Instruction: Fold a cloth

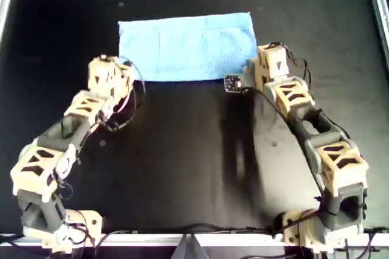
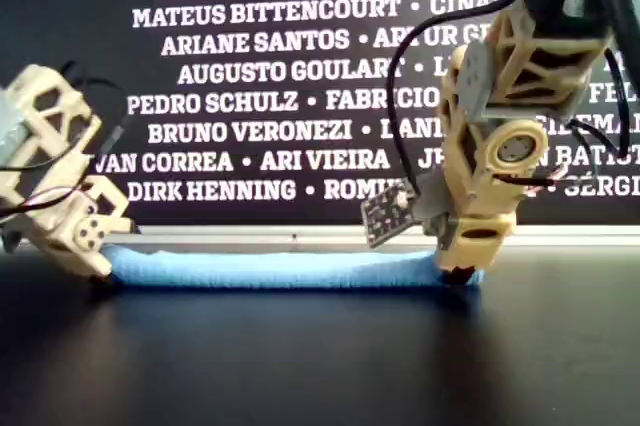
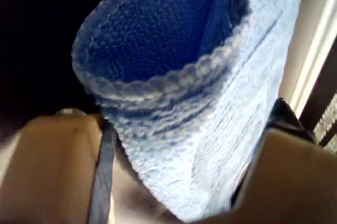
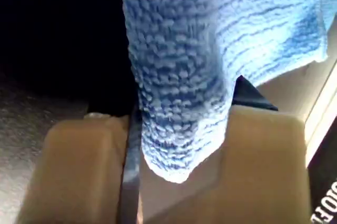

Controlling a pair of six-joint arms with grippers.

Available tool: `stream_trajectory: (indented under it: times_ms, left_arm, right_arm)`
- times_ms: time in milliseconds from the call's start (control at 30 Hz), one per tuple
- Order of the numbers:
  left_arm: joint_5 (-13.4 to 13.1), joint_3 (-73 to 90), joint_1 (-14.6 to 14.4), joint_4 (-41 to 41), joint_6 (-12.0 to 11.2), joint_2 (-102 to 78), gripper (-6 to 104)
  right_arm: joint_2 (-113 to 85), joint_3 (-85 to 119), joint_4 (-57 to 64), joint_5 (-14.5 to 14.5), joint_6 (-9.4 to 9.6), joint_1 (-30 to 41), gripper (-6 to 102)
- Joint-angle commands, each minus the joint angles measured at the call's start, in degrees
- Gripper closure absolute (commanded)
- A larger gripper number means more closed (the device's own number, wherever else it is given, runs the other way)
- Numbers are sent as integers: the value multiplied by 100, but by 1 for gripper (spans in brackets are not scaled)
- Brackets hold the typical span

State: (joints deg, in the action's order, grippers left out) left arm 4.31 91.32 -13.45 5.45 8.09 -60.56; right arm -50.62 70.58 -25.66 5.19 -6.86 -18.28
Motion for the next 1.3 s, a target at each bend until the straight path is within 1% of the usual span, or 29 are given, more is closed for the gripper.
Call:
stream_trajectory:
  times_ms: [0,100,167,300,333,367,433,467,533,633,700,767,867,967,1033,1100,1267]
  left_arm:
    - [-70,-466,-79,457,-114,53,-2]
    - [-70,-483,-88,527,-123,62,-2]
    - [-9,-431,-88,527,-123,44,-2]
    - [0,-431,-88,536,-79,70,-2]
    - [9,-431,-88,536,-114,70,-2]
    - [0,-422,-88,536,-62,70,-2]
    - [-44,-422,-88,545,-88,70,-2]
    - [-35,-422,-88,545,-62,70,-2]
    - [-18,-422,-88,554,-88,62,1]
    - [9,-422,-88,554,-114,35,14]
    - [26,-422,-97,554,-70,0,28]
    - [35,-422,-97,554,-114,-35,44]
    - [35,-545,-97,536,-123,-44,67]
    - [44,-554,-97,492,-123,-44,87]
    - [44,-554,-97,492,-123,-44,98]
    - [44,-545,-97,501,-123,-44,101]
    - [35,-422,-88,536,-123,-114,99]
  right_arm:
    - [-158,-413,-26,-62,-26,53,25]
    - [-158,-413,-26,-62,-26,53,27]
    - [-158,-422,-26,-62,-26,53,30]
    - [-149,-413,-26,-62,-26,18,41]
    - [-123,-413,-26,-62,-18,9,44]
    - [-97,-413,-26,-62,0,0,47]
    - [-88,-422,-26,-62,-9,-9,52]
    - [-88,-422,-26,-62,-9,-9,55]
    - [-88,-422,-26,-62,-18,-9,59]
    - [-88,-422,-26,-70,-26,-18,65]
    - [-88,-422,-26,-70,-26,-18,70]
    - [-88,-422,-26,-70,-26,-9,76]
    - [-88,-422,-26,-70,-35,35,88]
    - [-97,-422,-18,-70,-35,53,98]
    - [-132,-422,-18,-70,-35,53,98]
    - [-246,-352,-18,-70,-35,53,97]
    - [-598,-272,-26,-62,-35,62,97]
